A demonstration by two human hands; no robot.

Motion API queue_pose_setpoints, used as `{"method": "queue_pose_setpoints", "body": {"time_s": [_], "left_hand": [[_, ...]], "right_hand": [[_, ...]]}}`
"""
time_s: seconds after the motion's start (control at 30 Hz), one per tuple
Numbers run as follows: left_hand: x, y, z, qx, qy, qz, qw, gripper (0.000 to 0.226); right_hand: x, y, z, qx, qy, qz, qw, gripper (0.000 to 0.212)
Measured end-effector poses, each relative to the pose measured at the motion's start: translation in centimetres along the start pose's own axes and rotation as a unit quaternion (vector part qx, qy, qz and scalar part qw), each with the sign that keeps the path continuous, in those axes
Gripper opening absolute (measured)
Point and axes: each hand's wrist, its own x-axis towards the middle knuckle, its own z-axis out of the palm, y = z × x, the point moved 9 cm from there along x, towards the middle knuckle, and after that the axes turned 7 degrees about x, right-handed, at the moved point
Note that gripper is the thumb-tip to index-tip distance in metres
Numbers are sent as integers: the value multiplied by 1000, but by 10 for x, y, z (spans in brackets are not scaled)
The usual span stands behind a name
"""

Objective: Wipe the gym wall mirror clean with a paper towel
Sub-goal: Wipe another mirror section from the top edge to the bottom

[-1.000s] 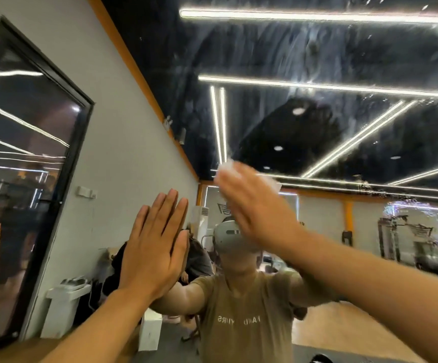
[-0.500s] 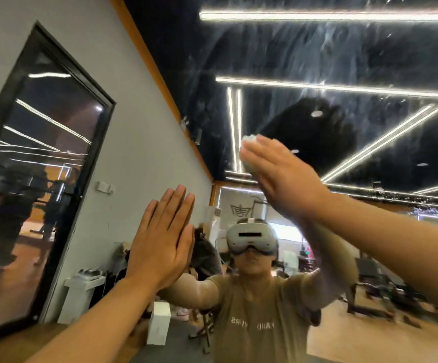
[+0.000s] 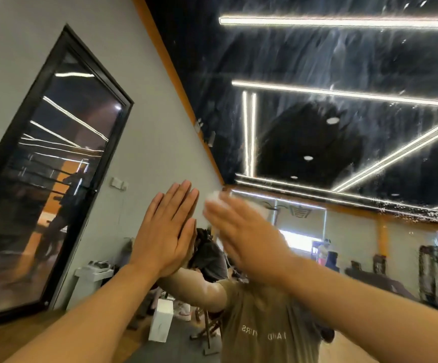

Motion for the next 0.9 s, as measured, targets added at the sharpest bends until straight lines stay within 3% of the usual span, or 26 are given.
{"method": "queue_pose_setpoints", "body": {"time_s": [0.17, 0.27, 0.37, 0.43, 0.57, 0.67, 0.73, 0.9], "left_hand": [[-1, 1, 1, -15, -2, -3, 1000, 57], [-1, 0, 2, -31, -17, 2, 999, 57], [1, 0, -2, -76, -39, 9, 996, 56], [2, -2, -9, -129, -53, 13, 990, 57], [-3, -37, -24, -118, -58, 7, 991, 61], [1, -88, -34, -82, -55, -44, 994, 65], [2, -118, -32, -66, -59, -78, 993, 67], [-16, -148, -8, -42, -68, -81, 994, 65]], "right_hand": [[-44, -44, 41, -124, -147, -168, 967, 78], [-30, -33, 27, -122, -124, -190, 966, 78], [10, 15, -13, -45, -34, -94, 994, 60], [46, 64, -45, -66, 27, 4, 997, 51], [101, 138, -90, -88, 126, 165, 974, 47], [111, 132, -87, -53, 201, 258, 944, 45], [114, 97, -63, -39, 199, 247, 947, 45], [89, -11, 23, -5, 32, 79, 996, 48]]}}
